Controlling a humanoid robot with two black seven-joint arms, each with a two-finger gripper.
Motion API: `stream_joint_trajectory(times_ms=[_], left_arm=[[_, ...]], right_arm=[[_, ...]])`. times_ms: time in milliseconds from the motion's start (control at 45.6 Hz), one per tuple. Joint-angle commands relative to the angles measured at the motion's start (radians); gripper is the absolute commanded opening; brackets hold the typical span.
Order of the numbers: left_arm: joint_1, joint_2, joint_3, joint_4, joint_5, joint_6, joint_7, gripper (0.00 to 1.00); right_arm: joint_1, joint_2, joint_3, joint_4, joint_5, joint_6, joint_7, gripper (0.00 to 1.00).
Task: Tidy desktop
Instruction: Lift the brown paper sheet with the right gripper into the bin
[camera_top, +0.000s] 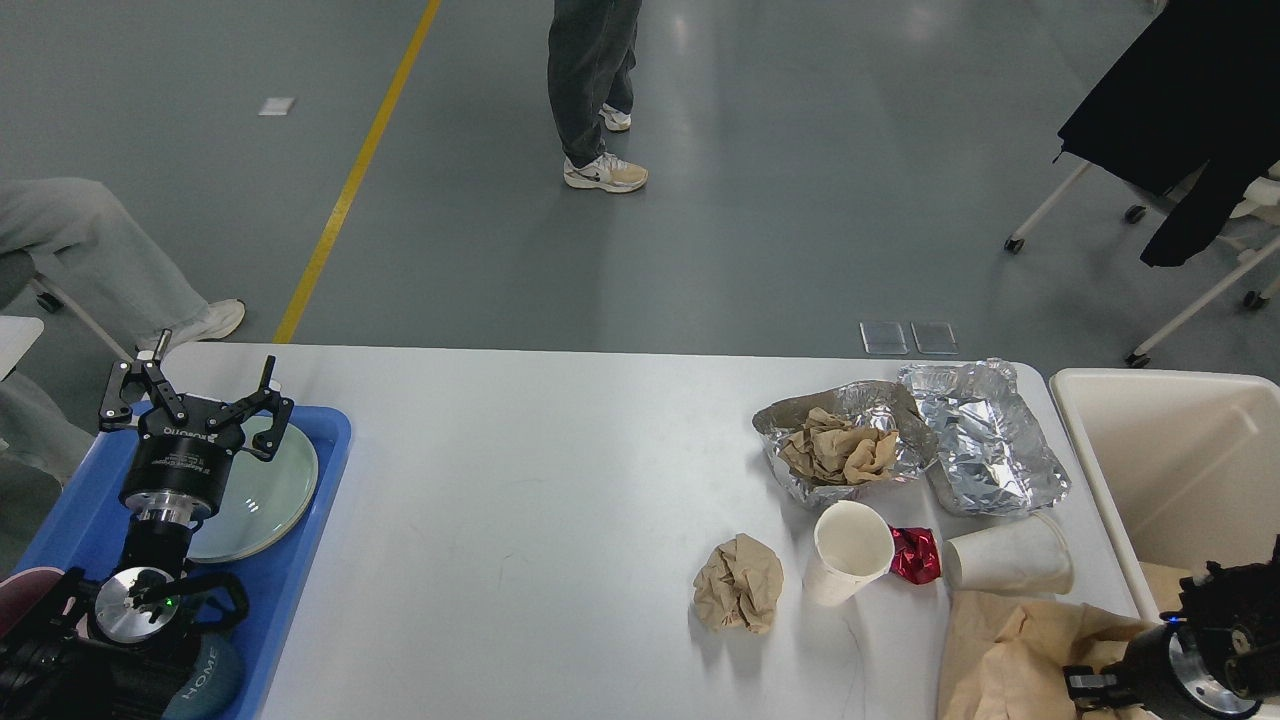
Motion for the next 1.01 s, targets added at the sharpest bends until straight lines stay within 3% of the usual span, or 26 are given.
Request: stream_joint_trajectory(times_ms=[0, 263, 416, 526, 658, 877, 986], left_arm=[[0.000, 0.000, 0.000, 0.000, -0.001, 0.000, 0.000, 0.96], [0.000, 0.000, 0.000, 0.000, 0.001, 0.000, 0.000, 0.96], [0.000, 0.000, 0.000, 0.000, 0.001, 0.000, 0.000, 0.96], [0.000, 0.000, 0.000, 0.000, -0.001, 0.000, 0.000, 0.96], [0.000, 0.000, 0.000, 0.000, 0.001, 0.000, 0.000, 0.96], [0.000, 0.000, 0.000, 0.000, 0.001, 0.000, 0.000, 0.96], [0.000, 0.000, 0.000, 0.000, 0.001, 0.000, 0.000, 0.96]], right_arm=[[0.041, -0.014, -0.005, 0.046, 0.000, 0.013, 0.000, 0.00], [0.342, -0.115, -0.080, 0.230, 0.029, 0.245, -0.012, 0.00], [0.603, -0.104, -0.247, 0.325, 0.153, 0.319, -0.014, 0.00], [0.839, -0.083, -0.399, 0.358, 0.216, 0.432, -0.014, 0.00], [0.999, -0.074, -0.486, 0.376, 0.256, 0.549, -0.014, 0.00], [1.058, -0.060, -0.557, 0.349, 0.288, 0.556, -0.014, 0.00], [1.032, -0.096, -0.585, 0.245, 0.323, 0.517, -0.014, 0.00]])
